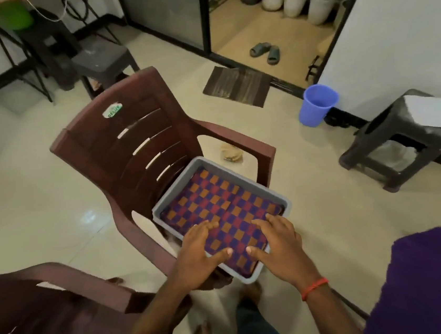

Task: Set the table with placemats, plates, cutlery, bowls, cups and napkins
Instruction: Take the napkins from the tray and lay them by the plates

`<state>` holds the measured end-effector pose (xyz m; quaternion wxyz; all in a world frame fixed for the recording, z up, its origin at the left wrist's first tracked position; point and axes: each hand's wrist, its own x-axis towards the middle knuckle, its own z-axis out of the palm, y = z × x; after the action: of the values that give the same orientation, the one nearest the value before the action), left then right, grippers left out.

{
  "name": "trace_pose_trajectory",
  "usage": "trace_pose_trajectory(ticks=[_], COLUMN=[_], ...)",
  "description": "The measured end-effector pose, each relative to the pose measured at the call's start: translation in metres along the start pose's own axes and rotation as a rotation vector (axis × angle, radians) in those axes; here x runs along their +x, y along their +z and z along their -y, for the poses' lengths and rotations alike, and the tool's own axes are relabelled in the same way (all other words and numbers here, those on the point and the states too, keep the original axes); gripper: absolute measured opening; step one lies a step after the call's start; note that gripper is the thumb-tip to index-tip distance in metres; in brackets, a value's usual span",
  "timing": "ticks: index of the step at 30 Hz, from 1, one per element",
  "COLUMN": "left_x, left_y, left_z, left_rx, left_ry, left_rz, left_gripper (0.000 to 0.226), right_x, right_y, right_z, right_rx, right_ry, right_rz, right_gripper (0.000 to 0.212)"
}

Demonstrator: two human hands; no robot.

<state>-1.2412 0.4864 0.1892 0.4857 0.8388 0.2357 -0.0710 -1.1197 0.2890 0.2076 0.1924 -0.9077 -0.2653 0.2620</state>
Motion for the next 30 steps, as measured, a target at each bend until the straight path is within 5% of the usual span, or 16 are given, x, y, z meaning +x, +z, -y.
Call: trace_pose_trajectory(ticks=[3,9,17,30], left_x=[0.028,0.085,0.16,0.247], left_y=[0.006,0.026,0.063,0.113], left_z=[0.003,0.031,0.1,0.188], left_rx=[-0.008,-0.004,-0.083,0.241], left_ry=[-0.049,-0.171,-0.295,-0.403], left_rz=[-0.02,-0.019,0.017,0.057], left_gripper=[0.082,0.06,0.069,0.046], right_x=[0.047,0.13,0.226,0.328], right_y=[-0.003,0.011,0.067,0.176], right_z=[-0.01,-0.033,-0.059,-0.106], right_rx=[-0.001,-0.007,-0.03,-0.091], right_ry=[-0.033,-0.039,0.007,-0.063], right_rz=[0.066,0.172,0.231,0.256], right_gripper=[0.068,0.066,0.06,0.038])
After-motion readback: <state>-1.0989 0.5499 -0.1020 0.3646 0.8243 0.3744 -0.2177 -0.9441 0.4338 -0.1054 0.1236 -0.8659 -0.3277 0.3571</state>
